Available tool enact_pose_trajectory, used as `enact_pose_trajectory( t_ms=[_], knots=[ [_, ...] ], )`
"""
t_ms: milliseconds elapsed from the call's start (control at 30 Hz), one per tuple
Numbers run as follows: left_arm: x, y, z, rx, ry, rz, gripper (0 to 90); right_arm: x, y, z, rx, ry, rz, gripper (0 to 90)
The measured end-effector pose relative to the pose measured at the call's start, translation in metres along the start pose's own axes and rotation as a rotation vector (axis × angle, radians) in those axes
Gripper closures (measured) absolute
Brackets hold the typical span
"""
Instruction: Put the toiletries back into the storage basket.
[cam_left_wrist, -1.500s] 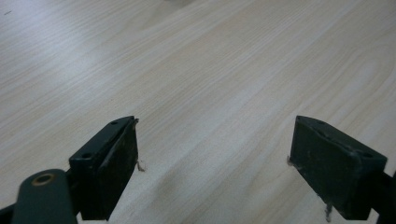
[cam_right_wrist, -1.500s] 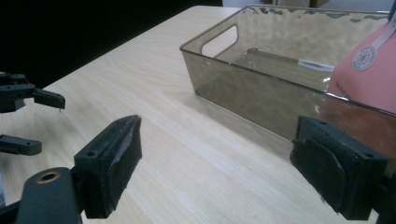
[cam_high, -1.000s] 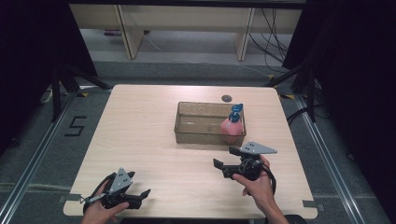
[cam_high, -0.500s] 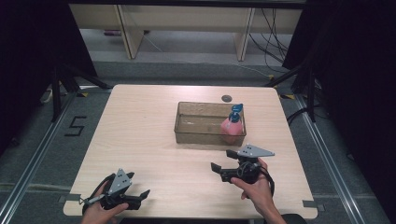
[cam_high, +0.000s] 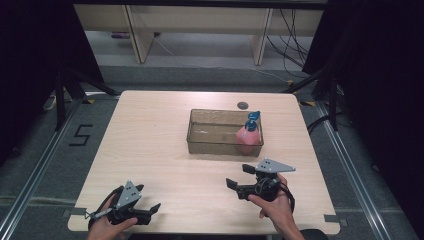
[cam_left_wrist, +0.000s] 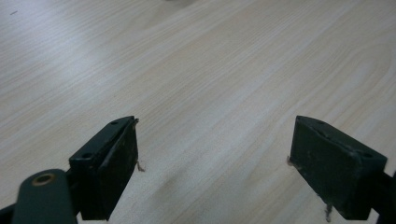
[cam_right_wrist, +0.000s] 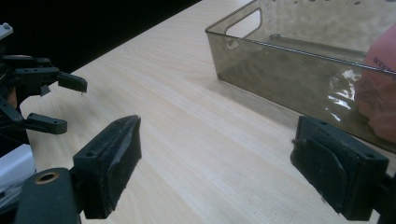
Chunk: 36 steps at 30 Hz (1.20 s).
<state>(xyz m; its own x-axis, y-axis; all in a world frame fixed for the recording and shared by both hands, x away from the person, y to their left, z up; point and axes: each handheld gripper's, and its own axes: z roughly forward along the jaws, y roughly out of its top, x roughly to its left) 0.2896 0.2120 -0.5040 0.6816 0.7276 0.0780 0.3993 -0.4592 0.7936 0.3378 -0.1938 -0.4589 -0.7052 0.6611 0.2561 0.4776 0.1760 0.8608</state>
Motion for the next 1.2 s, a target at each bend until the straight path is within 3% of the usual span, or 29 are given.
enact_pose_trajectory(
  t_ms=[33,67,133,167,200,267,367,467,567,600,633,667,700,733,767,800,833,867,967,1000,1067,1200],
  knots=[
    [-0.001,0.000,0.000,-0.005,0.000,-0.010,14.9,0.002,-0.001,-0.001,0.000,-0.004,0.023,16.4],
    [0.000,0.000,0.000,-0.001,0.000,-0.005,15.0,-0.001,-0.001,-0.001,-0.005,-0.006,-0.020,16.3],
    [0.000,0.000,0.000,-0.001,0.000,-0.004,14.9,0.002,-0.003,-0.003,-0.003,0.001,0.016,16.3],
    [-0.001,0.000,0.001,-0.007,0.000,-0.013,15.0,0.000,-0.004,-0.003,-0.012,0.000,-0.013,16.3],
    [-0.001,0.000,0.000,-0.005,0.000,-0.014,15.0,0.001,-0.005,-0.004,-0.008,-0.001,0.005,16.3],
    [-0.001,0.000,0.001,-0.004,0.000,-0.011,14.9,0.000,-0.006,-0.004,-0.007,-0.001,-0.008,16.3],
    [-0.001,0.000,0.001,-0.005,-0.008,-0.017,15.0,0.002,-0.009,-0.004,-0.005,0.019,0.027,16.3],
    [-0.001,0.000,0.001,-0.006,-0.008,-0.016,14.9,0.001,-0.011,-0.006,-0.004,-0.005,0.001,16.2],
    [-0.001,0.000,0.001,-0.006,0.000,-0.018,15.0,0.002,-0.014,-0.005,-0.008,0.018,0.015,16.3],
    [-0.001,0.000,0.001,-0.005,0.000,-0.011,15.0,0.005,-0.015,-0.007,0.013,0.013,0.052,16.2],
    [-0.001,0.000,0.001,-0.005,0.000,-0.014,14.9,0.002,-0.017,-0.005,-0.001,0.008,0.008,16.2],
    [-0.001,0.000,0.001,-0.005,0.000,-0.014,14.9,0.002,-0.017,-0.005,-0.001,0.008,0.008,16.2],
    [-0.001,0.000,0.001,-0.006,-0.008,-0.016,14.9,0.005,-0.019,-0.007,0.018,0.018,0.054,16.1],
    [-0.001,-0.001,0.001,-0.006,-0.009,-0.012,14.9,0.003,-0.020,-0.007,0.005,0.015,0.023,16.1],
    [-0.001,-0.001,0.001,-0.006,-0.010,-0.012,14.9,0.005,-0.021,-0.008,0.010,0.017,0.051,16.1],
    [-0.001,0.000,0.001,-0.005,-0.009,-0.015,14.9,0.003,-0.022,-0.008,0.007,0.010,0.023,16.1],
    [-0.001,-0.001,0.001,-0.007,-0.009,-0.014,14.9,0.006,-0.023,-0.009,0.018,0.022,0.060,16.1],
    [-0.001,0.000,0.001,-0.006,-0.008,-0.016,15.0,0.005,-0.024,-0.009,0.017,0.016,0.027,16.1],
    [-0.001,-0.001,0.001,-0.006,-0.013,-0.013,15.0,0.006,-0.026,-0.010,0.016,0.023,0.029,16.1],
    [-0.001,0.000,0.001,-0.005,-0.012,-0.014,15.0,0.009,-0.027,-0.010,0.029,0.015,0.052,16.1],
    [-0.001,0.000,0.001,-0.006,-0.008,-0.016,15.0,0.007,-0.029,-0.010,0.017,0.013,0.018,15.9],
    [-0.001,0.000,0.001,-0.007,-0.007,-0.013,14.9,0.010,-0.031,-0.012,0.023,0.037,0.046,15.9]
  ],
)
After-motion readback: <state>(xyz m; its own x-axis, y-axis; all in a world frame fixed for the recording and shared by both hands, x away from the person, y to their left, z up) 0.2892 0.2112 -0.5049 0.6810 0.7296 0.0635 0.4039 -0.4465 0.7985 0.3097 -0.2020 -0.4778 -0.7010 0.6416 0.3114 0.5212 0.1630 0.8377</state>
